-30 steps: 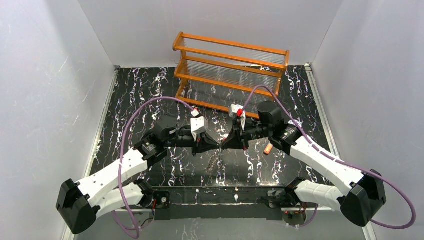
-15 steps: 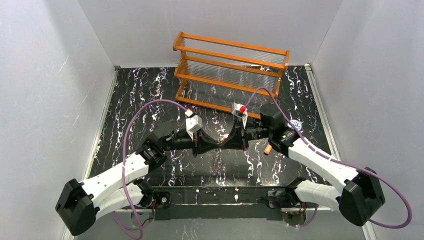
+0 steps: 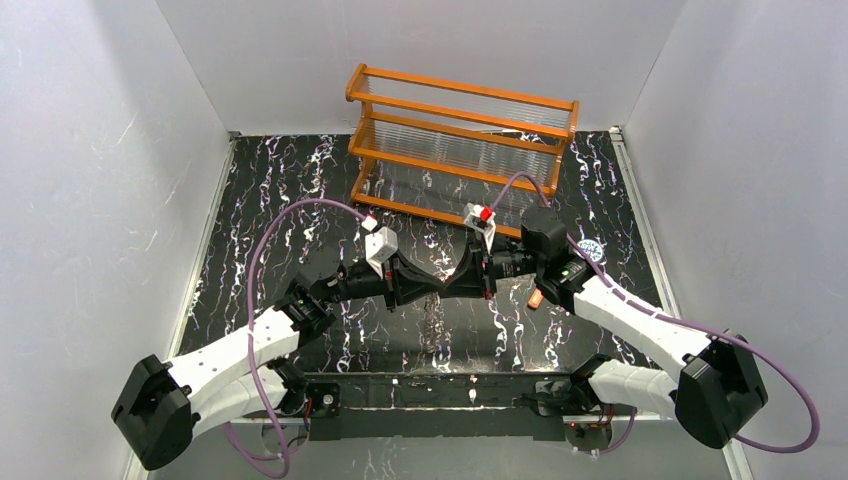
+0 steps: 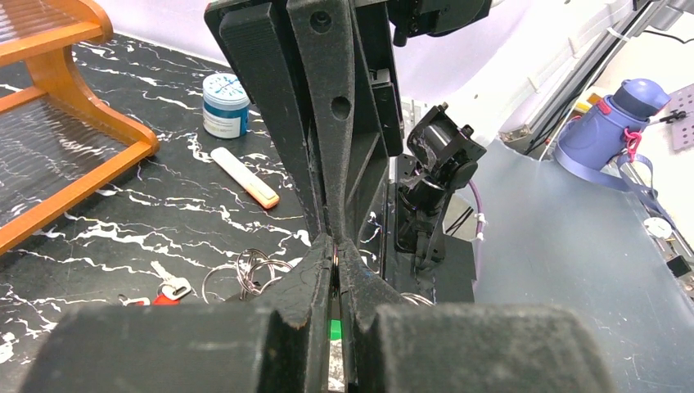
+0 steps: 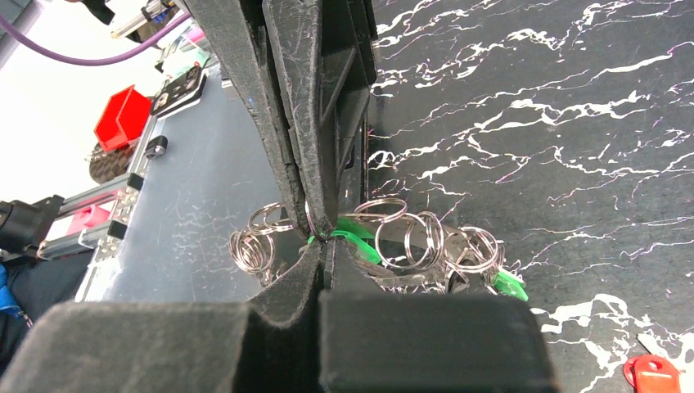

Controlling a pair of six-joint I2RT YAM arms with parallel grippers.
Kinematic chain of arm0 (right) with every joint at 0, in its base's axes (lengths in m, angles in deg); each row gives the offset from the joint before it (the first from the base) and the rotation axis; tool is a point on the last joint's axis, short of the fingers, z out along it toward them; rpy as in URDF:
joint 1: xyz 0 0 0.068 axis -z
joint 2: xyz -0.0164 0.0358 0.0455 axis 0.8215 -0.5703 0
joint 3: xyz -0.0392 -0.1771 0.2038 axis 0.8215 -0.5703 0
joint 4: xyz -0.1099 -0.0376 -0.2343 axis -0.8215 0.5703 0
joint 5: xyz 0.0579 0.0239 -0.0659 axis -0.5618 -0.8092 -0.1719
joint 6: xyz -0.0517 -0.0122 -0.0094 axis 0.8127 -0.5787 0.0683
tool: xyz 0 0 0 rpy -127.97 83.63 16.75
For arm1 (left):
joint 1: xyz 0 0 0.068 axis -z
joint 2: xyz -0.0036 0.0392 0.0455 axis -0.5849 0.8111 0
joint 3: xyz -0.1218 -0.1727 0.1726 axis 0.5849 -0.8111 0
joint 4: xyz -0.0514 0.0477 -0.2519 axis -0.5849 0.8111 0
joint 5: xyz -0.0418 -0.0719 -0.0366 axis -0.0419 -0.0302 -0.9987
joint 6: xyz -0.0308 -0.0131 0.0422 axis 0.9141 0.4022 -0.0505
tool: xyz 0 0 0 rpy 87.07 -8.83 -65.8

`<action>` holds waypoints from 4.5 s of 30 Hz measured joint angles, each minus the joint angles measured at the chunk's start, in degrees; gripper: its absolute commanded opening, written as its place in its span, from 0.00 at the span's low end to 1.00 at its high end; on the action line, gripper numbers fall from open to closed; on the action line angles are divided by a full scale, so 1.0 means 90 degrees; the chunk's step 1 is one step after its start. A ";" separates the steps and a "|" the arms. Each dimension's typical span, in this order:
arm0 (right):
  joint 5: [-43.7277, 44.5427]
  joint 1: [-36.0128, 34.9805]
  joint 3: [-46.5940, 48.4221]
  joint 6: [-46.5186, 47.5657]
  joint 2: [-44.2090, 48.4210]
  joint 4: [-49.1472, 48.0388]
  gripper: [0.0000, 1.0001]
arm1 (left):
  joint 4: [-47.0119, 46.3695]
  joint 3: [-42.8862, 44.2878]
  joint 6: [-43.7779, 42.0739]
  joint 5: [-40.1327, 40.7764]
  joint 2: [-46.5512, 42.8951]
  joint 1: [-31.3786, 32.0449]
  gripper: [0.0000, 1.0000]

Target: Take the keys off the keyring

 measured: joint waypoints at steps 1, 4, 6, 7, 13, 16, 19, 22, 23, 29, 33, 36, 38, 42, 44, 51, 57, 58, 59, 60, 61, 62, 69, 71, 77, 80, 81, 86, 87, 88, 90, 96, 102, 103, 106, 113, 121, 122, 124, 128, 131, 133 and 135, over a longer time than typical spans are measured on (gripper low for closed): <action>-0.0010 0.0000 -0.0022 -0.0034 -0.0017 -0.0051 0.02 | -0.0051 -0.0032 0.0024 0.0012 0.0000 0.0000 0.00; -0.0029 -0.0002 -0.0104 -0.0073 -0.0029 -0.0153 0.02 | -0.0226 -0.0168 0.0087 0.0032 0.0000 0.0007 0.00; 0.0019 -0.0002 -0.0182 -0.0068 0.0027 -0.0211 0.16 | -0.0296 -0.0214 0.0114 0.0049 0.0000 0.0022 0.00; 0.0058 -0.0002 -0.0221 -0.0044 0.0087 -0.0216 0.20 | -0.0340 -0.0243 0.0121 0.0061 0.0000 0.0034 0.00; 0.0291 -0.0010 -0.0549 0.0291 0.0525 -0.0313 0.31 | -0.0758 -0.0291 0.0221 0.0070 -0.0053 0.0070 0.00; 0.0449 -0.0010 -0.0816 0.0435 0.0680 -0.0546 0.33 | -0.0933 -0.0291 0.0270 0.0068 -0.0097 0.0073 0.00; 0.0561 -0.0010 -0.1018 0.0483 0.0799 -0.0840 0.34 | -0.1059 -0.0296 0.0323 0.0066 -0.0107 0.0073 0.00; 0.0610 -0.0010 -0.1129 0.0471 0.0913 -0.1251 0.36 | -0.1120 -0.0304 0.0367 0.0063 -0.0107 0.0073 0.00; 0.0610 -0.0010 -0.1158 0.0471 0.0954 -0.1416 0.38 | -0.1139 -0.0304 0.0381 0.0063 -0.0107 0.0073 0.00; 0.0500 -0.0010 -0.1185 0.0442 0.1069 -0.2045 0.39 | -0.1229 -0.0318 0.0413 0.0061 -0.0102 0.0073 0.00; 0.0398 -0.0010 -0.1190 0.0313 0.1064 -0.2346 0.39 | -0.1309 -0.0372 0.0444 0.0061 -0.0080 0.0073 0.00; 0.0335 -0.0010 -0.1190 0.0197 0.1022 -0.2620 0.38 | -0.1343 -0.0374 0.0461 0.0058 -0.0036 0.0073 0.00; 0.0311 -0.0010 -0.1190 0.0131 0.0959 -0.2771 0.36 | -0.1358 -0.0374 0.0478 0.0049 -0.0010 0.0075 0.00; 0.0289 -0.0010 -0.1190 0.0056 0.0767 -0.3002 0.32 | -0.1404 -0.0374 0.0520 0.0032 0.0024 0.0087 0.00; 0.0277 -0.0010 -0.1190 -0.0015 0.0663 -0.3099 0.27 | -0.1445 -0.0374 0.0529 0.0017 0.0024 0.0090 0.00; 0.0117 -0.0010 -0.1190 -0.0192 0.0537 -0.3332 0.01 | -0.1494 -0.0374 0.0559 0.0022 0.0039 0.0092 0.00; 0.0058 -0.0012 -0.0998 0.0090 0.0539 -0.2754 0.01 | -0.1292 -0.0369 0.0510 0.0044 -0.0015 0.0073 0.18; 0.0066 -0.0015 -0.0857 0.0260 0.0539 -0.2331 0.01 | -0.1066 -0.0347 0.0386 0.0063 -0.0087 0.0061 0.24; 0.0102 -0.0015 -0.0746 0.0396 0.0542 -0.1991 0.01 | -0.0753 -0.0277 0.0233 0.0083 -0.0163 0.0046 0.28; 0.0168 -0.0015 -0.0585 0.0571 0.0542 -0.1530 0.01 | -0.0311 -0.0129 0.0015 0.0119 -0.0257 0.0034 0.31; 0.0248 -0.0015 -0.0410 0.0743 0.0542 -0.1056 0.01 | 0.0175 0.0087 -0.0231 0.0185 -0.0342 0.0029 0.35; 0.0350 -0.0015 -0.0226 0.0899 0.0542 -0.0590 0.01 | 0.0624 0.0325 -0.0466 0.0265 -0.0410 0.0029 0.38; 0.0928 -0.0015 0.1632 0.1889 0.0097 0.2667 0.01 | 0.2909 0.1613 -0.1843 0.0976 -0.0646 0.0029 0.51; 0.1037 -0.0015 0.2254 0.2198 -0.0272 0.3606 0.01 | 0.3313 0.1700 -0.2108 0.1071 -0.0622 0.0029 0.52; 0.1506 -0.0172 0.3422 0.2871 -0.1265 0.5761 0.01 | 0.4194 0.1809 -0.2589 0.1105 -0.0270 0.0029 0.53; 0.1921 -0.0420 0.3988 0.3053 -0.1775 0.6654 0.01 | 0.4362 0.1838 -0.2708 0.1073 -0.0070 0.0029 0.53; 0.2038 -0.0493 0.4165 0.3101 -0.1936 0.6870 0.01 | 0.4379 0.1836 -0.2718 0.1054 -0.0017 0.0027 0.53; 0.2589 -0.0862 0.5010 0.3264 -0.2579 0.7781 0.01 | 0.3929 0.1520 -0.2492 0.0974 0.0058 0.0027 0.53; 0.2693 -0.0947 0.5136 0.3288 -0.2669 0.7915 0.01 | 0.3767 0.1389 -0.2416 0.0952 0.0049 0.0029 0.53; 0.2769 -0.1015 0.5212 0.3313 -0.2732 0.8000 0.01 | 0.3606 0.1226 -0.2346 0.0935 0.0032 0.0027 0.52; 0.2917 -0.1151 0.5306 0.3337 -0.2812 0.8165 0.01 | 0.3393 0.0964 -0.2222 0.0865 0.0012 0.0027 0.51; 0.3167 -0.1404 0.5404 0.3483 -0.2866 0.8512 0.01 | 0.2997 0.0794 -0.2089 0.0469 0.0024 0.0024 0.46; 0.3208 -0.1506 0.5508 0.3626 -0.2866 0.8604 0.01 | 0.2341 0.0614 -0.1838 -0.0032 0.0083 0.0010 0.45; 0.3211 -0.1513 0.5515 0.3636 -0.2866 0.8619 0.01 | 0.2256 0.0583 -0.1804 -0.0112 0.0119 0.0010 0.44; 0.3235 -0.1515 0.5518 0.3643 -0.2866 0.8672 0.01 | 0.2118 0.0537 -0.1741 -0.0304 0.0214 -0.0019 0.40; 0.3288 -0.1484 0.5520 0.3643 -0.2866 0.8726 0.01 | 0.1882 0.0537 -0.1695 -0.0563 0.0401 -0.0068 0.26; 0.3361 -0.1489 0.5515 0.3665 -0.2817 0.8660 0.01 | 0.1780 0.0505 -0.1566 -0.0554 0.0396 -0.0095 0.33; 0.3364 -0.1515 0.5513 0.3667 -0.2800 0.8612 0.01 | 0.1739 0.0442 -0.1525 -0.0503 0.0328 -0.0092 0.33; 0.3356 -0.1564 0.5513 0.3670 -0.2739 0.8527 0.01 | 0.1710 0.0306 -0.1472 -0.0432 0.0170 -0.0095 0.33; 0.3339 -0.1605 0.5513 0.3672 -0.2676 0.8461 0.01 | 0.1649 0.0255 -0.1396 -0.0362 0.0095 -0.0095 0.32; 0.3339 -0.1605 0.5513 0.3672 -0.2676 0.8454 0.01 | 0.1622 0.0255 -0.1338 -0.0345 0.0104 -0.0095 0.28; 0.3322 -0.1605 0.5513 0.3689 -0.2674 0.8439 0.01 | 0.1566 0.0255 -0.1302 -0.0345 0.0112 -0.0095 0.23; 0.3317 -0.1605 0.5513 0.3699 -0.2674 0.8417 0.01 | 0.1501 0.0255 -0.1265 -0.0376 0.0138 -0.0095 0.18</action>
